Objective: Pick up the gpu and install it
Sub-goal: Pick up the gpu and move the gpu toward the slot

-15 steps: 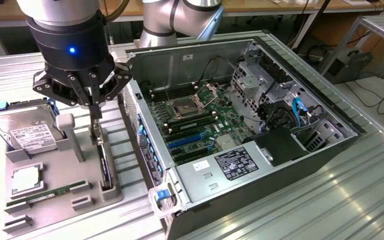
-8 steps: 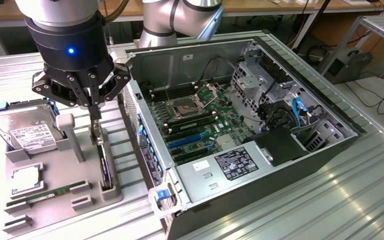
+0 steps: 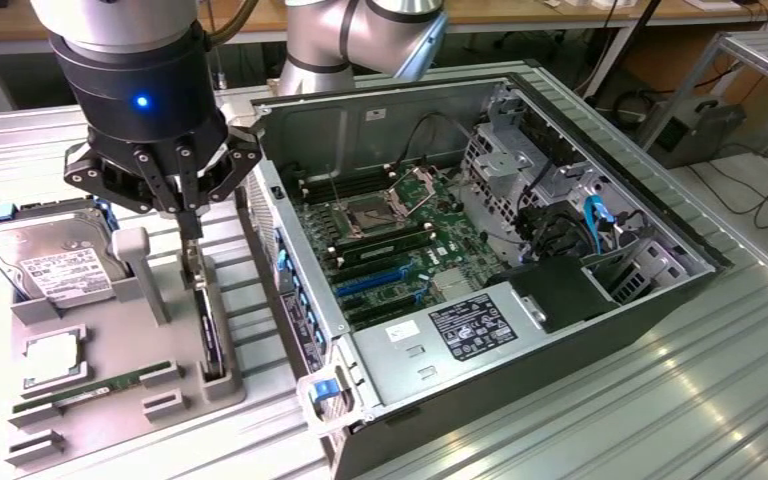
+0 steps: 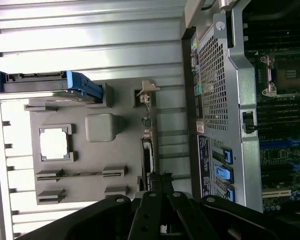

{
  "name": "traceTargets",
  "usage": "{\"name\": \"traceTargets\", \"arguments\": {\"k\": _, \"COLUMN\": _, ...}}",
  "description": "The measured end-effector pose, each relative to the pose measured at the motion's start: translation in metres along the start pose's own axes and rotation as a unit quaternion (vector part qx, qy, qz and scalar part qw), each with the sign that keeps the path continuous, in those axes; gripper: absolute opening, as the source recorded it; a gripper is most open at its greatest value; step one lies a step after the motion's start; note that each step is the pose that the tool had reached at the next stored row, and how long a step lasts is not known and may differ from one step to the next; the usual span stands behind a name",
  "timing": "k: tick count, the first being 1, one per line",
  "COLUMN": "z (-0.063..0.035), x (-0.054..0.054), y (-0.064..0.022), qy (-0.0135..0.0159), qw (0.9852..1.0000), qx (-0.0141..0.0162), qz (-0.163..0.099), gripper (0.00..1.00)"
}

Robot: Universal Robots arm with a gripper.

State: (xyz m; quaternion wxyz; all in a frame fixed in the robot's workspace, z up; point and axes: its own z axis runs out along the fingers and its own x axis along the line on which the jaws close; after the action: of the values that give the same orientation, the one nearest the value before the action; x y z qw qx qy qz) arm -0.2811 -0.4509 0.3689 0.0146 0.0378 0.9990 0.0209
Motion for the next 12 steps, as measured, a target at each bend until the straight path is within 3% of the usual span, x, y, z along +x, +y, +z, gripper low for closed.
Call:
{"name": "traceTargets", "arguments": {"k": 2, "z": 0.0, "x": 0.0, "y": 0.0, "qy": 0.0, "qw": 1.0, "qx": 0.0, "qz": 0.0, "gripper": 0.11}}
{"name": "traceTargets", "arguments": {"k": 7, "z": 0.0002, "x": 0.0, "y": 0.0, "qy": 0.0, "qw": 1.0, "qx": 0.0, "qz": 0.0, "gripper": 0.42}}
{"name": "traceTargets", "arguments": {"k": 12, "z": 0.012, "x": 0.0, "y": -0.0005, "qy": 0.0, "qw": 1.0, "qx": 0.0, "qz": 0.0, "gripper": 0.42}}
